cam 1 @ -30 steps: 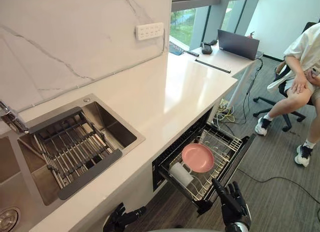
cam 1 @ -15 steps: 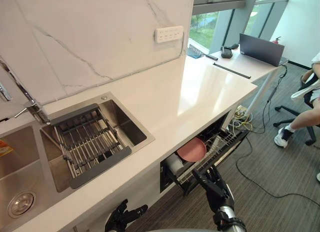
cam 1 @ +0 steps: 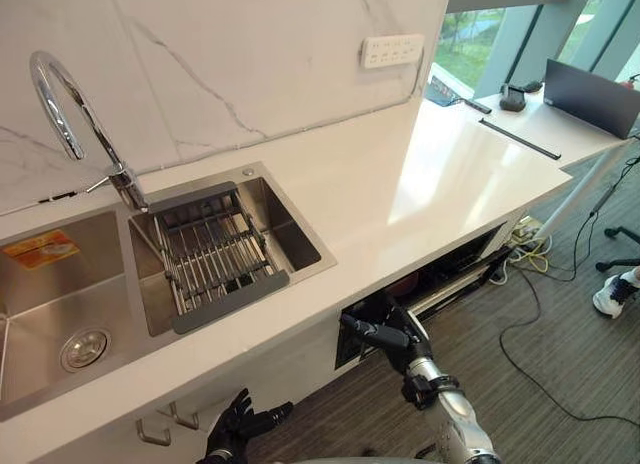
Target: Walk over to the sink, pick up the cup, carry it to the dishwasher, place the cup inside the dishwasher, then close the dishwasher door
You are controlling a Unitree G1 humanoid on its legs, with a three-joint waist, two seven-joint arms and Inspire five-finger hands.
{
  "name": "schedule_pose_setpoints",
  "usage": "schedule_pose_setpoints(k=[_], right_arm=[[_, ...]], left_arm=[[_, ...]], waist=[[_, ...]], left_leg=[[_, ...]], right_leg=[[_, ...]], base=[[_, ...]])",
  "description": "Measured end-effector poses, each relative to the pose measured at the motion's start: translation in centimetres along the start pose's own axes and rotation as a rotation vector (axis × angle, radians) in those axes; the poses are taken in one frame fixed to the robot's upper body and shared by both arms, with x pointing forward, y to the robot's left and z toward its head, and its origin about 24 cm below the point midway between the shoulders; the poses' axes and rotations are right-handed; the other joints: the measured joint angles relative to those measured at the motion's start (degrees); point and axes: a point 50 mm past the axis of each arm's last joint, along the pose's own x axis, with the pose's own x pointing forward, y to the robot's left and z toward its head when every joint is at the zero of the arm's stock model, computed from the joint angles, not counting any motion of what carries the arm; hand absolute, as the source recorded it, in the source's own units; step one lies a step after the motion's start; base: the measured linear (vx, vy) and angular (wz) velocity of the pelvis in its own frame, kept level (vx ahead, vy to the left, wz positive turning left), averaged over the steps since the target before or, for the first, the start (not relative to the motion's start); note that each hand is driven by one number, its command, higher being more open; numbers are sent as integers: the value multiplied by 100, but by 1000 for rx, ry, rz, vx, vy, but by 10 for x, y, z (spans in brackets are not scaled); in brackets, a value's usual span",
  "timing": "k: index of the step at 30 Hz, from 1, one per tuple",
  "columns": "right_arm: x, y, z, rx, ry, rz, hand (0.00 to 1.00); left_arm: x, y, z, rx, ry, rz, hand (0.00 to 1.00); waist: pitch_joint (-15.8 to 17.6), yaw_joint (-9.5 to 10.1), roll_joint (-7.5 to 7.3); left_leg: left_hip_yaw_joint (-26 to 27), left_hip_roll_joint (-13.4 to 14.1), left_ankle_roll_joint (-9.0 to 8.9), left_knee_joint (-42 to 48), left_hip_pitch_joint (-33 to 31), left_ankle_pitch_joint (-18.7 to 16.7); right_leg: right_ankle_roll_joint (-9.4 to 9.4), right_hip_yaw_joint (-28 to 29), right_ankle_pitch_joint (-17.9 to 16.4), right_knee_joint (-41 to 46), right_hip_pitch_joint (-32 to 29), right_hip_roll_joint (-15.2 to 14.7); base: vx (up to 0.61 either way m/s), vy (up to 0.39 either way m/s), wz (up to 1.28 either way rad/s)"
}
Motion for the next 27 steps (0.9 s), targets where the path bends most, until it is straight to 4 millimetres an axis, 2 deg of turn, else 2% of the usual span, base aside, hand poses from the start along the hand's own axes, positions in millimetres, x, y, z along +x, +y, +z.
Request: schedule_pose_setpoints(k=[4, 6, 11, 15, 20, 24, 27], right_arm=[[2, -11, 4, -40, 15, -19, 100], [4, -15, 12, -91, 12, -14, 100], [6, -17, 24, -199, -12, -75, 100], [-2, -8, 37, -291, -65, -90, 100], [-10, -2, 49, -290, -135, -126, 100], [-21, -10, 53, -239, -185, -250, 100], [-28, -14, 56, -195, -229, -321, 100]], left_arm=[[-1, 8, -1, 55, 23, 2, 100], [-5, 15, -10, 84, 71, 6, 100], [-14, 25, -24, 93, 123, 24, 100], [-13, 24, -22, 101, 113, 18, 100], [-13, 24, -21, 102, 102, 15, 100], [-14, 24, -22, 95, 98, 21, 100], [-16, 25, -25, 84, 96, 32, 100]], waist=[[13, 2, -7], [89, 2, -23], [164, 3, -57], [233, 0, -54], [286, -38, -46], [290, -59, -40], [290, -154, -38]], left_leg=[[-139, -13, 2, -5, -8, 17], [-155, -12, 1, -6, -7, 17], [-158, -11, -1, -1, -33, 20], [-156, -17, -3, -14, -32, 19], [-158, -44, -3, -32, -17, 18], [-155, -54, -6, -33, 28, 15], [-129, -60, -8, -30, 36, -3]], right_leg=[[-2, -42, 1, 11, 7, 6], [-2, -32, 1, 10, 7, 13], [-5, -12, 3, 10, -27, 18], [-5, 115, 5, 48, -84, 47], [-3, 258, 3, 113, -162, 46], [26, 375, -19, 191, -180, 32], [31, 409, -27, 198, -187, 0]], base=[[24, 10, 6], [0, 0, 0], [20, 10, -1], [38, 19, -11], [25, 25, -16], [11, 24, -8], [-12, 16, -4]])
